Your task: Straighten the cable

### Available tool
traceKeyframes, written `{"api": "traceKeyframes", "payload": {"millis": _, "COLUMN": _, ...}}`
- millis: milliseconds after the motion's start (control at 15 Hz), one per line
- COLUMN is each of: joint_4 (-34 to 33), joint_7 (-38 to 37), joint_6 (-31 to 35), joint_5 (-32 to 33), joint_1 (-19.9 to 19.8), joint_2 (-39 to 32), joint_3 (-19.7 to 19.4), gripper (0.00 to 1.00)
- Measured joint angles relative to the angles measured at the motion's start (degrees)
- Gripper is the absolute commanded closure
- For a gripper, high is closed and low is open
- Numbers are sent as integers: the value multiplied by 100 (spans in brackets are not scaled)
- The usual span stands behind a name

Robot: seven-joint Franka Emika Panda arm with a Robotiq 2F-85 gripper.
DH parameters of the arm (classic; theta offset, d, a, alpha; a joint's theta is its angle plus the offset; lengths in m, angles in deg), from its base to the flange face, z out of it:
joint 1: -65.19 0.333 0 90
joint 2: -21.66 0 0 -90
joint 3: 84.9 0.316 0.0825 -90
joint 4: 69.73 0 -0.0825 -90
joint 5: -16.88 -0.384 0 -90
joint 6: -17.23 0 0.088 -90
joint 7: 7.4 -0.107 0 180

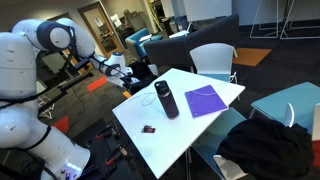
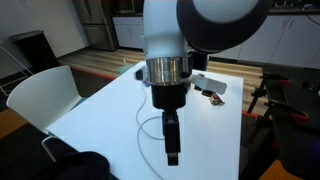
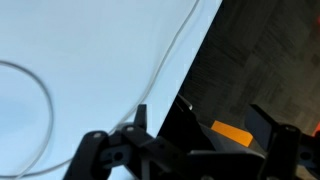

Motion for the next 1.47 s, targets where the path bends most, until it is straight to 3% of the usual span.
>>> {"api": "traceKeyframes", "payload": {"millis": 533, "joint_4": 889, "joint_7": -663, "joint_6": 0, "joint_5": 0, "joint_1": 485, "joint_2": 1436, "joint_3": -686, "gripper": 0}}
{"api": "traceKeyframes", "payload": {"millis": 1067, "joint_4": 1428, "joint_7": -1010, "joint_6": 17, "joint_5": 105, "joint_1": 797, "joint_2": 2250, "joint_3": -1188, "gripper": 0}}
{"api": "traceKeyframes", "payload": {"millis": 1333, "joint_4": 1649, "joint_7": -1502, "joint_6": 164, "joint_5": 581, "joint_1": 980, "joint_2": 2543, "joint_3": -1414, "gripper": 0}}
{"api": "traceKeyframes", "payload": {"millis": 1467, "joint_4": 1784, "joint_7": -2004, "joint_6": 327, "joint_5": 1163, "joint_1": 1134, "joint_2": 2693, "joint_3": -1587, "gripper": 0}}
